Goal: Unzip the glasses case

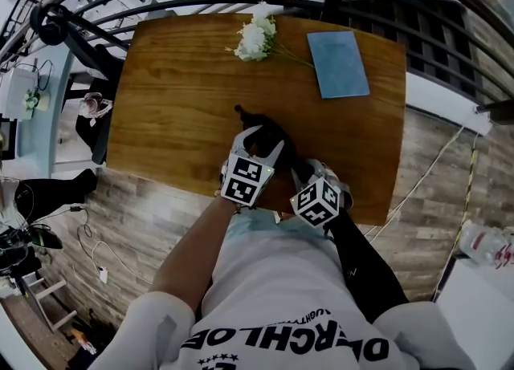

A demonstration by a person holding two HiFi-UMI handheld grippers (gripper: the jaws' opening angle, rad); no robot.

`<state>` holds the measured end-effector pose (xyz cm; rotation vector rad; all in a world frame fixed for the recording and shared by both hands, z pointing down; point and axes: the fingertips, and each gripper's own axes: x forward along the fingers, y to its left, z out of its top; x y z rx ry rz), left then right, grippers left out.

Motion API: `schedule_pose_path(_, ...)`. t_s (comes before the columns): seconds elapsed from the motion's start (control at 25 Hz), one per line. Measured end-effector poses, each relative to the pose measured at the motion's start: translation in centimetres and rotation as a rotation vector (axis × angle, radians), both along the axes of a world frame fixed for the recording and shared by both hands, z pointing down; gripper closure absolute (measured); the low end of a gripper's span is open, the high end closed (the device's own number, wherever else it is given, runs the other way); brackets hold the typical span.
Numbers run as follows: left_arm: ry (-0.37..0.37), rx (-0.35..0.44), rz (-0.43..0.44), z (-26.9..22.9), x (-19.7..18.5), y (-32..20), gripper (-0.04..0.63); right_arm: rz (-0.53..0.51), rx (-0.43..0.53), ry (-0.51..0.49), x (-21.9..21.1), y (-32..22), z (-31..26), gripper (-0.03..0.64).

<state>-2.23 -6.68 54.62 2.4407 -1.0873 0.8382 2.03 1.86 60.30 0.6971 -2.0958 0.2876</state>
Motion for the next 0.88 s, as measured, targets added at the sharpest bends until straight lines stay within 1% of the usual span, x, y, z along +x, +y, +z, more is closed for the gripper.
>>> schedule_pose_path(0.36,0.013,-0.002,0.016,0.0,0.1,0.0,0.387,0.035,0.013,0.017,1.1,-1.0,0.1,0.586)
schedule_pose_path(0.88,0.016,-0.001,0.023,-0.1,0.0,0.0,0.39,0.044,0.044,0.055,1.5,-2.7,-0.2,0.586)
